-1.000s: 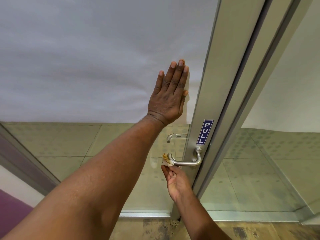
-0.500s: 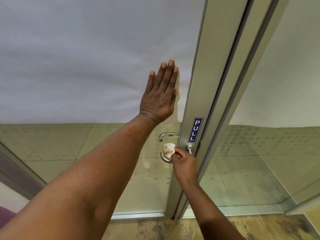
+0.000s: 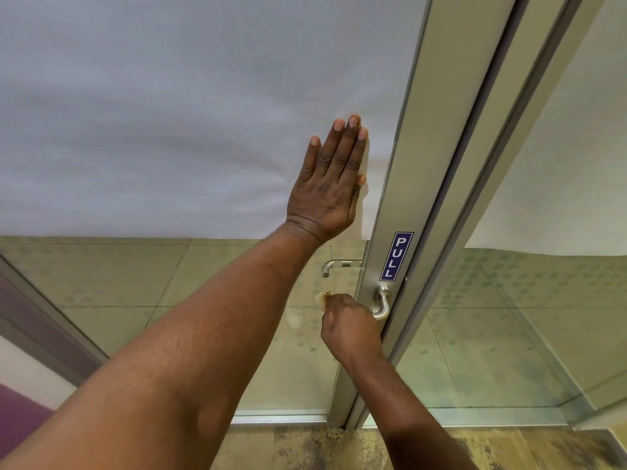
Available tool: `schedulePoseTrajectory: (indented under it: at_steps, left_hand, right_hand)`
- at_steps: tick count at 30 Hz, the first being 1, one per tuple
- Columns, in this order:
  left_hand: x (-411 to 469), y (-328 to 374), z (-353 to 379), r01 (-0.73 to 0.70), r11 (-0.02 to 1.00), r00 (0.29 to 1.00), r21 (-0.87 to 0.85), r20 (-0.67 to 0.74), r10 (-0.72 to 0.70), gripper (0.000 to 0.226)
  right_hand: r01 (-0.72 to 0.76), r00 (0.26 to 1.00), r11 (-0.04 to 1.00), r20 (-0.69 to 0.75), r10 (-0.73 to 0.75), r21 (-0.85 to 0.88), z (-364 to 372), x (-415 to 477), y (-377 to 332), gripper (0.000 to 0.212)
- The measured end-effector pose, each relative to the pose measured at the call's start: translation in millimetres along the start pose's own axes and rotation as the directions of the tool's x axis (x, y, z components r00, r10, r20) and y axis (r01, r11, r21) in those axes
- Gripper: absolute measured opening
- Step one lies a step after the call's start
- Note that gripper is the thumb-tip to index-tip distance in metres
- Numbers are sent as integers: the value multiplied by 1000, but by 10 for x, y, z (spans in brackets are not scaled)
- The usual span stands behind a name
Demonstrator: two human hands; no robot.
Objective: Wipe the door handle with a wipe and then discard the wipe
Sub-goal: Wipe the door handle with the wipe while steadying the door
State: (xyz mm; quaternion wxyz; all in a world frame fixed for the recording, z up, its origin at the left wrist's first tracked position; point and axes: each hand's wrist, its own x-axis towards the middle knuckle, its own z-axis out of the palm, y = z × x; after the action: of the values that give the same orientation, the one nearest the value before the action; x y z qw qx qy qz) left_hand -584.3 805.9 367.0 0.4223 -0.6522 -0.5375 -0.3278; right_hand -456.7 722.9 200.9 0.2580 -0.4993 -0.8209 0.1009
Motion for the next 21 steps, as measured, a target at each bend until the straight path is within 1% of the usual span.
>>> schedulePoseTrajectory:
  at_steps: [3, 7, 9, 11, 13, 15, 19, 21]
  left_hand:
    - [-2, -1, 0, 2, 1000, 1000, 6, 2, -2, 64]
    - [-7, 2, 2, 5, 1000, 1000, 12, 5, -5, 63]
    - [-5, 4, 5, 4, 1000, 1000, 12, 7, -4, 64]
    - [-7, -8, 10, 4, 1000, 1000, 20, 8, -4, 64]
    - [-7, -8, 18, 9, 1000, 1000, 20, 4, -9, 64]
    - [-9, -8, 16, 14, 1000, 1000, 24, 7, -14, 64]
    - [-10, 5, 13, 24, 999, 1000, 36, 12, -25, 64]
    - [-9, 12, 11, 27, 999, 999, 40, 16, -28, 64]
  right_hand:
    - [-4, 999, 999, 44, 6, -49, 18, 79, -29, 29]
    - [37, 997, 999, 62, -35, -21, 23, 77, 24, 28]
    - [84, 996, 996, 15, -84, 25, -6, -25, 107, 27]
    - [124, 992, 991, -39, -122, 46, -28, -154, 217, 34]
    - [133, 988, 990, -88, -129, 46, -61, -256, 356, 43]
    - [107, 986, 993, -130, -100, 44, -96, -302, 497, 47]
    - [1, 993, 999, -116, 4, 43, -187, -304, 761, 47]
    - [-43, 992, 997, -114, 50, 60, -207, -286, 852, 50]
